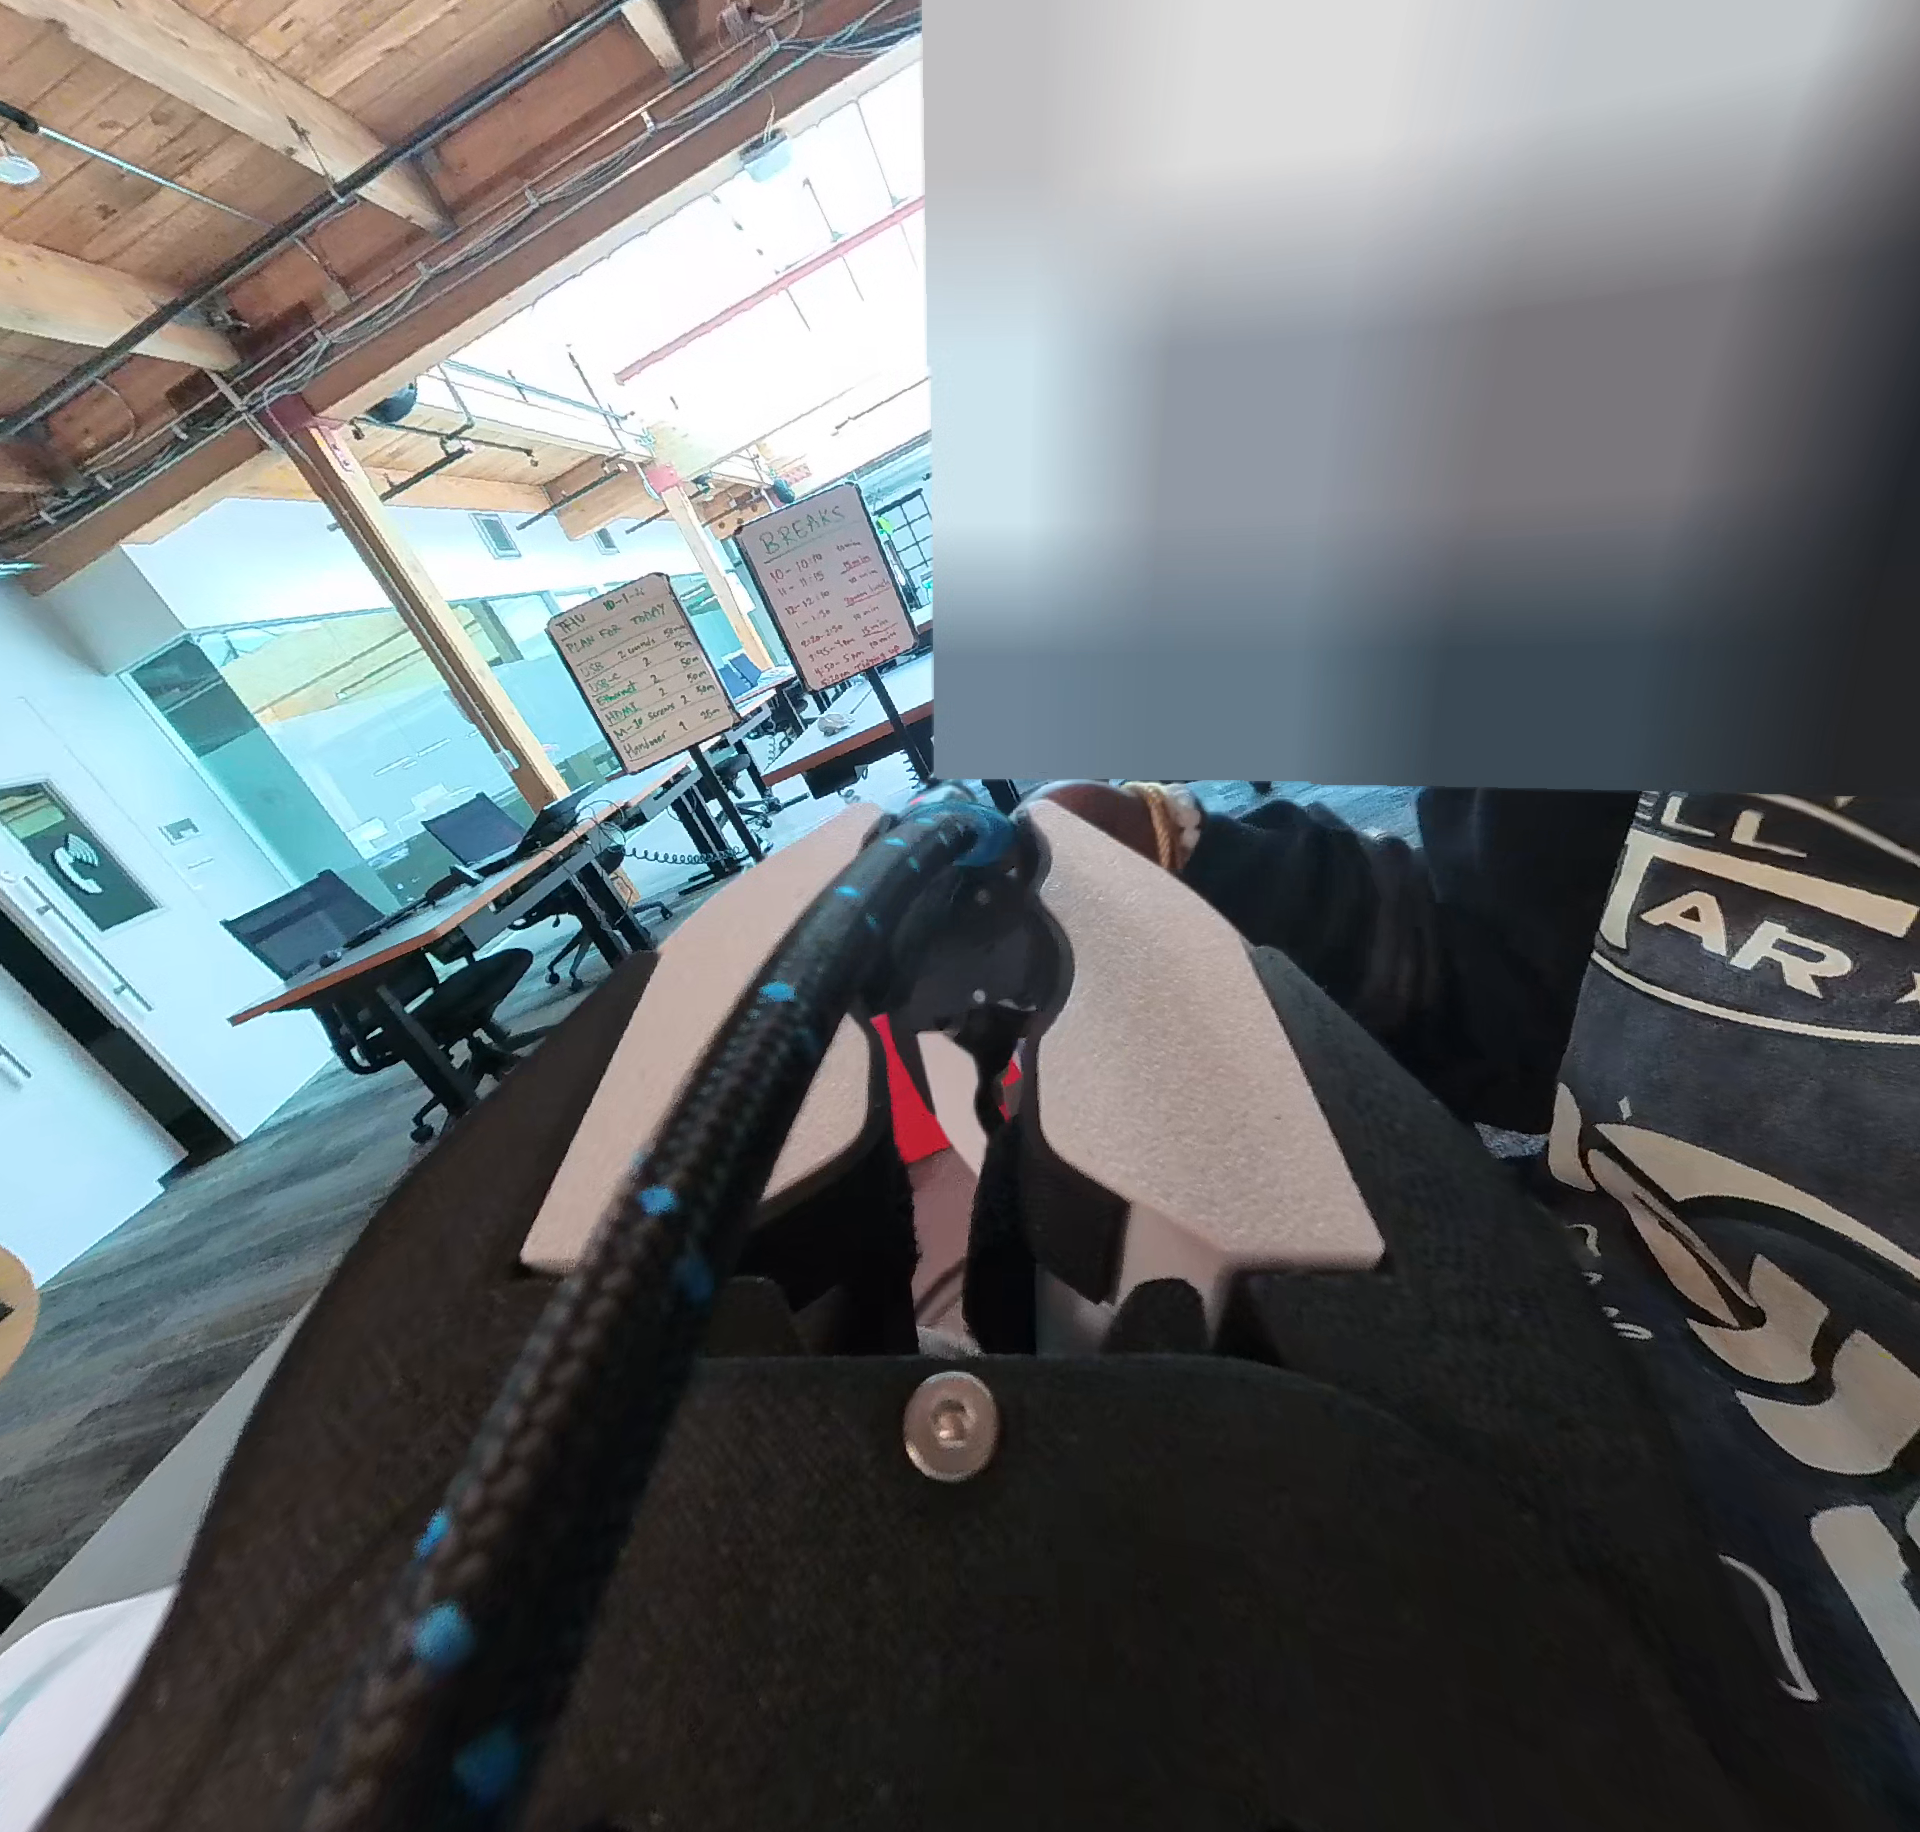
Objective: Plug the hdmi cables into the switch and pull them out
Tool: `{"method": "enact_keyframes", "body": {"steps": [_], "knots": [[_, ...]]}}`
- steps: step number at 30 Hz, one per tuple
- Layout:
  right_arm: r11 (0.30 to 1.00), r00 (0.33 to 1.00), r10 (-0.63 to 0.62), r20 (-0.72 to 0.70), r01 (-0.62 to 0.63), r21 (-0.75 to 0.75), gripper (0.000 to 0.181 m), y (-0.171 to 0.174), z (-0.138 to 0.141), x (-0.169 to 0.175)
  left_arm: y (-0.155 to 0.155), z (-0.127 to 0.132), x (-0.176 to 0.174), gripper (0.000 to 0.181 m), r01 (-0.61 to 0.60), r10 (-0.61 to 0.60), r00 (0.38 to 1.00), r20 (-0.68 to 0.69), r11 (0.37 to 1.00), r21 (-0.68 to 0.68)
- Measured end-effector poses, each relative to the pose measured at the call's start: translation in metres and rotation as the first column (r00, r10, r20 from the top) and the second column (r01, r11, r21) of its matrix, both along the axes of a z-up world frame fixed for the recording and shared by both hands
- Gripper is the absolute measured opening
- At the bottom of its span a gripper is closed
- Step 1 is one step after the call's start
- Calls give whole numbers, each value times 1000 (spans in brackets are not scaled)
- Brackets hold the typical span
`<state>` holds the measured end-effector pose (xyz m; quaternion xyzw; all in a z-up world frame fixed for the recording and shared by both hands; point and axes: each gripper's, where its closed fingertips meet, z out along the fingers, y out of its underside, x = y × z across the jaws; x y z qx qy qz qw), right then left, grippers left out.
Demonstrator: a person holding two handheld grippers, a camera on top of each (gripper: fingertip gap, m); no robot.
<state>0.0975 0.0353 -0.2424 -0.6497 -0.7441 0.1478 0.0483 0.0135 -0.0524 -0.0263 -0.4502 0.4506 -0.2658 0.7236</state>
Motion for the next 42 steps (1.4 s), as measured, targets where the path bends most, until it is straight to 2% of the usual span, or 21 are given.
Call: {"method": "enact_keyframes", "body": {"steps": [1, 3, 5, 8, 12, 16, 19, 23, 27, 32, 36, 39, 42], "knots": [[1000, 1000, -12, -2, 12, -5, 91, -6, -1, 0, 1, -1, 1, 21, -5, 5, 1000, -4, 1000, -3], [999, 1000, -13, -6, 13, 29, 108, -15, -5, 5, 0, -2, 3, 21, -1, 1, 1000, -4, 1000, -6], [999, 1000, -1, -18, 2, 47, 115, -25, -4, 13, -1, -3, 6, 21, 12, -12, 1000, 0, 1000, -6], [998, 998, 24, -64, -20, 64, 107, -30, 7, 23, 1, -6, 11, 21, 29, -30, 1000, -1, 999, -19], [995, 996, 2, -90, 7, 101, 102, -7, 8, 31, 3, -10, 14, 21, 21, -22, 999, -24, 1000, -19], [998, 1000, -25, 3, 25, 58, 92, -8, -8, 37, 3, -8, 14, 21, 12, -12, 1000, -14, 1000, -12], [996, 1000, -10, 21, 8, 83, 93, -17, -8, 29, 4, -7, 12, 21, -1, 1, 1000, -11, 1000, -10], [987, 994, -37, 101, 20, 158, 80, -14, -19, 28, 3, -6, 11, 21, -7, 7, 1000, -14, 1000, -1], [993, 996, -36, 77, 27, 111, 79, -13, -22, 26, 3, -6, 11, 21, -6, 6, 1000, -16, 1000, 2], [994, 998, 68, 12, -69, 88, 72, -12, -17, 26, 12, -11, 12, 21, -24, 23, 1000, -16, 999, -29], [970, 963, 169, -208, -125, 208, 73, -3, 15, 8, 23, -20, 11, 21, -48, 46, 998, -30, 997, -67], [909, 886, 218, -410, -32, 414, 73, 12, 60, -11, 29, -23, 11, 21, -55, 53, 998, -15, 994, -99], [806, 806, 273, -525, 106, 582, 72, 19, 102, -22, 32, -26, 15, 21, -61, 59, 998, -19, 993, -104]]}}
